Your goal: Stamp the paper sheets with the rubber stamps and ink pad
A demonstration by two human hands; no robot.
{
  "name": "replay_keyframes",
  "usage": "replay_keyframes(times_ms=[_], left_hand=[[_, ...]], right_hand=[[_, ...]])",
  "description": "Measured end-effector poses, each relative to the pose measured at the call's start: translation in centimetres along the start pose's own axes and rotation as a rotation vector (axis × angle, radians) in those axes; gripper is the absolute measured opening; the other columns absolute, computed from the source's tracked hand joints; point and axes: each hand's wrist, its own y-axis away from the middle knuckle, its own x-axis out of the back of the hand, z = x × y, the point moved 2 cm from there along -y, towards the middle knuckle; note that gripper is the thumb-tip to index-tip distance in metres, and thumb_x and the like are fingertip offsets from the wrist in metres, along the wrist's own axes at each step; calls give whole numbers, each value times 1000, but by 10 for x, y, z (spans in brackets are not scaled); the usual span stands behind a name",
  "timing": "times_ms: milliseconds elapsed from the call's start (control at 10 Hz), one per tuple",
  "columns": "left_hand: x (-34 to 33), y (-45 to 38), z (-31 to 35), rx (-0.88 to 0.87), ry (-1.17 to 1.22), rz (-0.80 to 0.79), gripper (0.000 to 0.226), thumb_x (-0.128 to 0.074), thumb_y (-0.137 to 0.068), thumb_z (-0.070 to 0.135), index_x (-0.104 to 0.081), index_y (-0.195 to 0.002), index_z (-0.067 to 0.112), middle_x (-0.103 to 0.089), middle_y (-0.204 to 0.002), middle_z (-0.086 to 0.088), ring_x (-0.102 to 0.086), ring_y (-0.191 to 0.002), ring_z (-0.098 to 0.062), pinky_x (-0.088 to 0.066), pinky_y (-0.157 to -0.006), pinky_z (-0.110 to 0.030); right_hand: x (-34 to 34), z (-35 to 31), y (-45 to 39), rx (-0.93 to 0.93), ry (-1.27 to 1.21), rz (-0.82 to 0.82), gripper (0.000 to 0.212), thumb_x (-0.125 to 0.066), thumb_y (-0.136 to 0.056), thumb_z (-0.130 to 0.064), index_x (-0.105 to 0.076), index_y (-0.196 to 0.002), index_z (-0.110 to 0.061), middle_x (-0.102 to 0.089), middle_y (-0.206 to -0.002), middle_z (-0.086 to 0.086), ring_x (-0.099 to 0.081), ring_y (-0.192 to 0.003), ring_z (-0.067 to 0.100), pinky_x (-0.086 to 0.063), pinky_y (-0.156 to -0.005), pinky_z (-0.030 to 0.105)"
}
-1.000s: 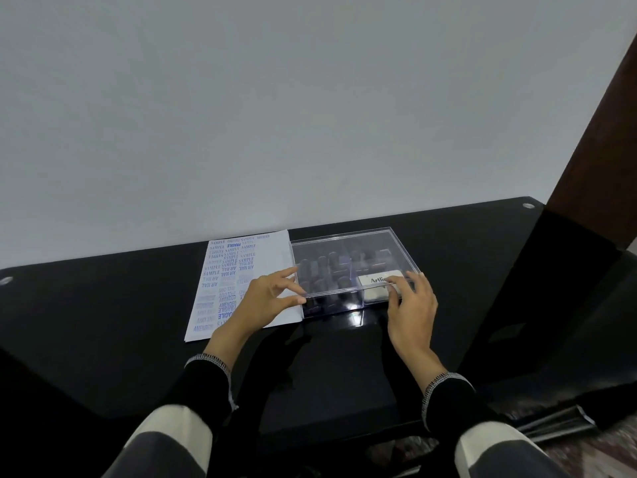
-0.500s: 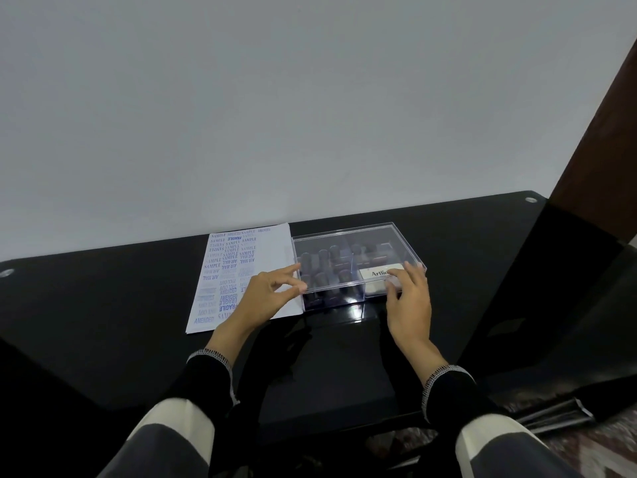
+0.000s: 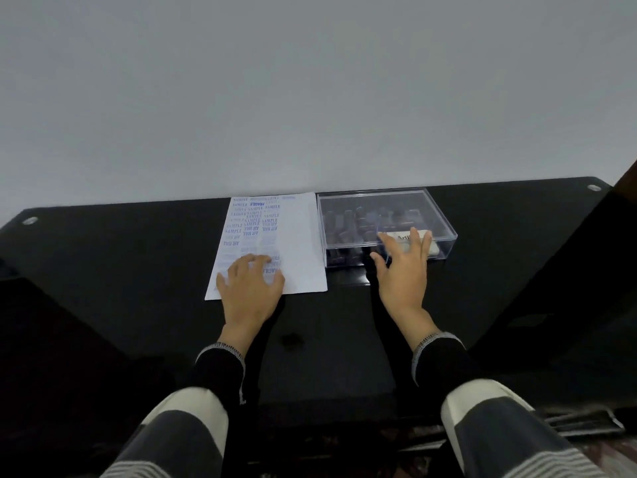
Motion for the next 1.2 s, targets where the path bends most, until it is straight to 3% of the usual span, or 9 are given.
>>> replay_keyframes(times_ms=[200,400,600,700,800,900,1000,1100,1200], left_hand=[[-5,-3,-4,-25,-46,34,38,-51,-87,47,-57,-119,28,-50,-131,4,-42,-128,-21,-26,-107,-56],[-8,-4,-6,-10,-39,29,38,-51,-88,47,-57,-120,28,-49,-134,4,-40,-130,-21,-22,-110,-55],[-5,-1,-3,-21,-33,24,38,-51,-89,45,-57,-122,27,-49,-135,3,-38,-132,-20,-20,-111,-55],[-4,-1,-4,-8,-20,-15,40,-48,-92,45,-54,-127,26,-45,-139,3,-32,-137,-20,-12,-113,-55],[0,3,0,-54,-37,14,33,-48,-94,38,-59,-121,23,-52,-132,1,-40,-130,-25,-19,-112,-53],[10,14,8,-138,-93,110,23,-46,-93,30,-65,-100,20,-62,-111,0,-56,-103,-26,-36,-96,-44],[10,43,14,-161,-25,36,19,-47,-96,28,-63,-107,24,-60,-115,6,-53,-107,-17,-33,-98,-35],[14,63,22,-108,-12,-64,35,-42,-99,36,-52,-131,27,-47,-143,6,-37,-135,-15,-23,-113,-37],[11,83,20,-96,-73,-168,50,-29,-102,45,-29,-149,28,-19,-159,6,-9,-148,-17,-4,-119,-43]], right_hand=[[-26,-10,-51,-7,-54,-86,41,-56,-95,-19,-50,-134,-29,-9,-158,14,11,-146,31,-31,-110,40],[-35,-10,-72,26,87,-199,53,-54,-95,-18,-37,-142,-33,4,-159,15,13,-145,33,-4,-117,52],[-23,-17,-66,17,156,-284,73,-53,-94,-13,-13,-151,-34,14,-158,13,15,-145,28,3,-116,52],[-19,-20,-35,-34,18,-174,64,-54,-94,-10,-23,-149,-18,0,-159,14,0,-147,28,-5,-118,45],[-15,-20,-5,-103,-67,-168,46,-53,-95,-12,-40,-138,-10,-30,-150,14,-30,-137,28,-27,-111,38],[-7,-23,18,-90,-96,-205,32,-52,-95,-15,-50,-127,-12,-46,-134,10,-42,-122,23,-38,-102,35],[2,-28,40,-35,-101,-232,27,-52,-96,-17,-55,-123,-14,-50,-129,5,-42,-121,19,-39,-101,33],[11,-35,57,-2,-79,-280,28,-52,-96,-18,-57,-124,-14,-52,-131,3,-44,-123,18,-38,-104,32],[15,-36,89,63,-24,-302,36,-50,-97,-22,-52,-133,-17,-45,-143,1,-36,-135,14,-25,-114,29]])
